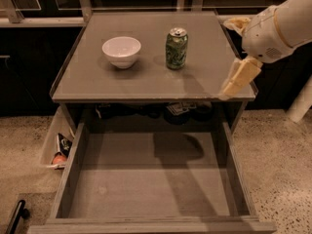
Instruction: Place green can into top drawer
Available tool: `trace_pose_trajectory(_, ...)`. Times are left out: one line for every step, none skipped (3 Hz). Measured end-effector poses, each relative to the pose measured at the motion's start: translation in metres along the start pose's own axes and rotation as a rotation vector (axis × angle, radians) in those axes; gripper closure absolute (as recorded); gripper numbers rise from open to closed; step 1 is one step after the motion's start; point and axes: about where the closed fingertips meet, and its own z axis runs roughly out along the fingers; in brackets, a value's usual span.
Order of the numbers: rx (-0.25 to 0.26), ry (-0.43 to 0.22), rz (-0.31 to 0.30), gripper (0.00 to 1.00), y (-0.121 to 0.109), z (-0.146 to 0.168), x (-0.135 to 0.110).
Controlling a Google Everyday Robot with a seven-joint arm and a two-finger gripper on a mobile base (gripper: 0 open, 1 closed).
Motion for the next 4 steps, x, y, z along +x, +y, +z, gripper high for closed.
trace_pose_trajectory(0.003, -0.154, 0.064, 0.0, -0.021, 0.028, 0.005)
trace_pose_trajectory(-0.029, -0.284, 0.134, 0.0, -0.041, 0.058, 0.007)
trace_pose_trajectory(-0.054, -0.375, 0.186, 0.0, -0.059, 0.086, 0.006)
trace_pose_trajectory(-0.058, -0.405, 0.201, 0.0, -0.076, 0.108, 0.002)
